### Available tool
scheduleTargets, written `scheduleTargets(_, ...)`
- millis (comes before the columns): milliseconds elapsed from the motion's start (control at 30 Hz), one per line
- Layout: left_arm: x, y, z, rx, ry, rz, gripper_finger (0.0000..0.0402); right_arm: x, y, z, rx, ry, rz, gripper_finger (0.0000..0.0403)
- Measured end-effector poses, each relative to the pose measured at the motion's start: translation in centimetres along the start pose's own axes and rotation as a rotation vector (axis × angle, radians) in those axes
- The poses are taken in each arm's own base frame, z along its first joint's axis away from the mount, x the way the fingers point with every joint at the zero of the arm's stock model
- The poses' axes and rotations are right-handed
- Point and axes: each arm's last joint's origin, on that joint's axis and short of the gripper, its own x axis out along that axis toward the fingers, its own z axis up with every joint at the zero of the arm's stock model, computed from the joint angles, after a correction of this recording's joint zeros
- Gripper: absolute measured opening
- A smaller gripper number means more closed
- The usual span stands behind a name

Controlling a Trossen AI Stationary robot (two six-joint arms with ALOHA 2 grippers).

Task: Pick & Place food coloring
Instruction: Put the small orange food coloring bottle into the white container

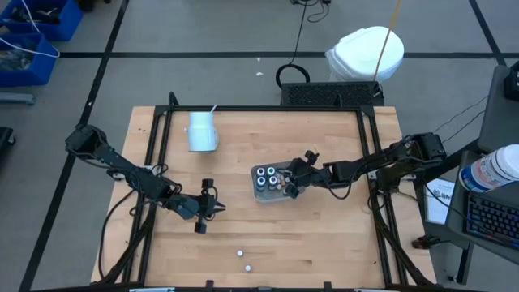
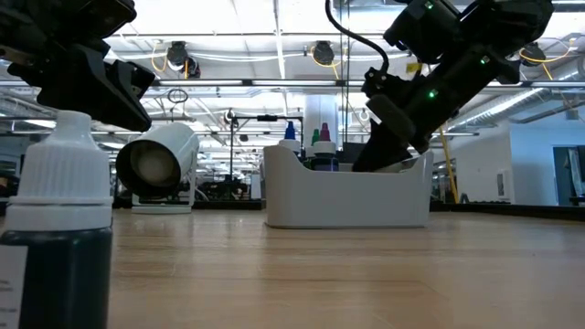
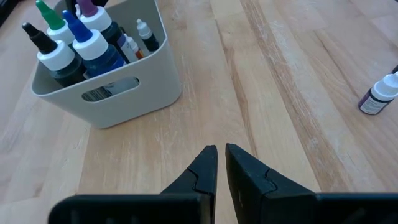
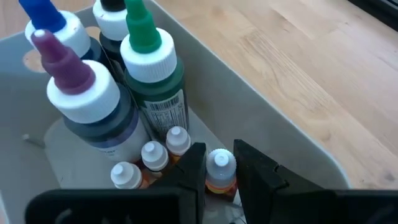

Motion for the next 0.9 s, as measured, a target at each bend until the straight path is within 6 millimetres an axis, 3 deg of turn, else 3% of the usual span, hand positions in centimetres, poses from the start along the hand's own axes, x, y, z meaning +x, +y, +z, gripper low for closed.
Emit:
scheduleTargets(500,0.0,0.0,0.0,0.001,-0.001,0.000,0.0042,1.6,0.4,-0.7,0.005,-0.011,-0.006,0.0059)
scheduleTargets(900,0.0,0.0,0.0,0.001,0.000,0.000,0.0042,1.6,0.3,-1.2,0.030,0.032,-0.016,0.0059)
